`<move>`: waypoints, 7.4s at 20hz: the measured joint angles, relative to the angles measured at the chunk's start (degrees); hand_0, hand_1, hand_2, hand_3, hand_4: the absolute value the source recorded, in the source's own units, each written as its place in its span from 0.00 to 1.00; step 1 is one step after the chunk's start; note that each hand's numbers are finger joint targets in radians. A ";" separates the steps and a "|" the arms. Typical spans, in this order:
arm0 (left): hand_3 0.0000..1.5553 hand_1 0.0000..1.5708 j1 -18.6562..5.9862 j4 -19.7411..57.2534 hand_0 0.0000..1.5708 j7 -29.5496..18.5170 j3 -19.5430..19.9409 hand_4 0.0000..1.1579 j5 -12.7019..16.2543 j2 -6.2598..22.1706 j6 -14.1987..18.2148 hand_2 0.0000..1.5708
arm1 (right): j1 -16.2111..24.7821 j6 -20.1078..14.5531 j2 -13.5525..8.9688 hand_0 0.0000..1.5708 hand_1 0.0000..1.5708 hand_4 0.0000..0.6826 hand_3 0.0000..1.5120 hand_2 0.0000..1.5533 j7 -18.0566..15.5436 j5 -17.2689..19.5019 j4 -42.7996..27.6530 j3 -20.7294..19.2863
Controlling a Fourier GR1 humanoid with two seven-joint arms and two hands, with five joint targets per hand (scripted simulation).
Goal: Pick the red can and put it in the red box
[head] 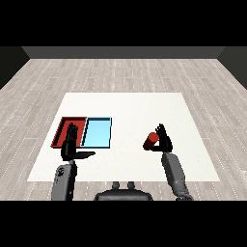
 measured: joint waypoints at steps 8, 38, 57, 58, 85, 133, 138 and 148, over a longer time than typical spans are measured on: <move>0.00 0.00 0.89 0.81 0.00 -1.70 -0.39 0.00 -0.81 -0.68 0.56 0.00 | -1.92 -1.65 0.39 0.00 0.00 0.00 0.00 0.00 0.47 0.29 1.04 1.07; 0.00 0.00 0.24 0.04 0.00 -0.45 -0.10 0.00 -0.52 0.01 0.55 0.00 | -8.35 -7.58 0.67 0.95 0.95 0.97 0.95 0.94 -0.09 2.16 10.00 1.62; 0.00 0.00 0.41 1.27 0.00 -1.01 -2.97 0.00 -3.21 -1.11 0.97 0.00 | -2.06 -14.16 1.64 0.91 0.91 0.95 0.93 0.92 3.95 7.10 -7.86 6.63; 0.00 0.00 0.05 1.82 0.00 -1.02 -3.40 0.00 -3.76 -1.19 1.06 0.00 | -1.17 -13.98 1.59 0.92 0.92 0.95 0.93 0.93 4.18 7.04 -9.86 6.95; 0.00 0.00 -12.93 8.39 0.00 8.05 -27.23 0.00 -0.08 -3.17 15.47 0.00 | -7.30 -33.03 4.21 0.88 0.88 0.92 0.93 0.91 8.24 1.25 -19.24 26.75; 0.89 1.00 -25.73 19.45 1.00 10.49 -36.20 0.75 2.26 -0.91 34.89 0.95 | -11.60 -40.79 2.86 0.97 0.97 0.79 0.92 0.94 6.05 -6.94 -22.86 40.34; 0.92 1.00 -26.52 19.76 1.00 9.10 -36.32 0.78 3.85 -0.89 35.98 0.97 | -12.28 -40.93 2.90 0.96 0.96 0.80 0.92 0.94 6.47 -6.53 -23.13 39.95; 0.96 1.00 -25.91 19.06 1.00 8.48 -35.98 0.98 4.35 -1.27 36.32 1.00 | -11.22 -36.82 3.23 0.00 0.00 0.00 0.00 0.00 6.04 -7.39 -24.30 39.09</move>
